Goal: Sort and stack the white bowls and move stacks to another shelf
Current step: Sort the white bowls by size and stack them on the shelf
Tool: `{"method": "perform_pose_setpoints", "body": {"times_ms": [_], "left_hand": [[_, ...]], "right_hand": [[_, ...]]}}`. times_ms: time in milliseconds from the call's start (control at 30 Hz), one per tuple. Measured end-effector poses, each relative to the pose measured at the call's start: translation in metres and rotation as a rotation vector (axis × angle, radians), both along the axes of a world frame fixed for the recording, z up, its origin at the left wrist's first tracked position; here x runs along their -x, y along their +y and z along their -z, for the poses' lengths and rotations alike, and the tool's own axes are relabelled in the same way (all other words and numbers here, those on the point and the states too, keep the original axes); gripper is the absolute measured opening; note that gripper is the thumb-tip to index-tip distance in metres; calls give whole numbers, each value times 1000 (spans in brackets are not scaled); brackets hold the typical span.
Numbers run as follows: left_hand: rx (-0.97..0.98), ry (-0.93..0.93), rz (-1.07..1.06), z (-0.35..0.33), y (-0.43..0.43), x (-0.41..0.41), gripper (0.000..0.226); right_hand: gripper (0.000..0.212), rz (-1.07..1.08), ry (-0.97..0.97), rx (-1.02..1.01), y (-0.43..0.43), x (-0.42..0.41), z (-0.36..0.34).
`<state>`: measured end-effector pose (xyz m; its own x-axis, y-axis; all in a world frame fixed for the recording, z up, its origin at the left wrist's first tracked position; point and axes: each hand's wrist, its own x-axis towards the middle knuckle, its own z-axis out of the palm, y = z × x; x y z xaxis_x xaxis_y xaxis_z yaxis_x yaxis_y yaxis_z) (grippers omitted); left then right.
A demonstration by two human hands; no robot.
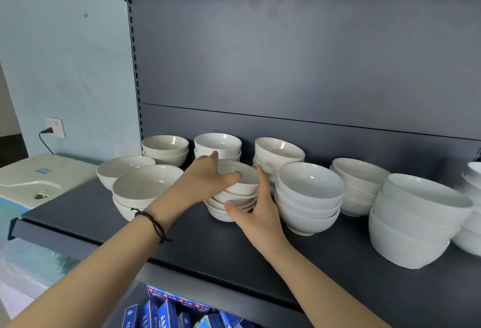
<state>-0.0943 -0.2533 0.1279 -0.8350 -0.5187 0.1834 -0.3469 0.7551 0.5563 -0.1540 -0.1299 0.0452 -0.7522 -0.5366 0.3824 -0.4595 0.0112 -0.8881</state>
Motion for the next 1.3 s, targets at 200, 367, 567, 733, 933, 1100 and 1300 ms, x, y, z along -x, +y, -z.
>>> {"method": "perform_pose_setpoints", "body": {"times_ms": [200, 367, 567, 733, 933, 1100, 1300], "left_hand": [[17, 65, -31, 6, 1, -2, 60], [-317, 407, -15, 28, 13, -2, 81], [-392, 595, -33, 48, 22, 5, 77], [-346, 575, -35, 50, 17, 0, 88], [-297, 521, 46, 60, 14, -14, 97], [-258, 550, 95, 61, 20, -24, 82], [-319, 658, 175, 69, 16, -41, 70]], "right_hand": [[94, -21, 9, 13, 2, -2, -5], [67, -55, -139, 80, 3, -3, -12], [60, -96, -272, 97, 3, -4, -14], [57, -100, -246, 133, 7, -9, -13], [57, -76, -172, 157, 15, -20, -4], [57, -54, -144, 116, 21, -25, 0], [61, -51, -110, 105, 37, -33, 0]]}}
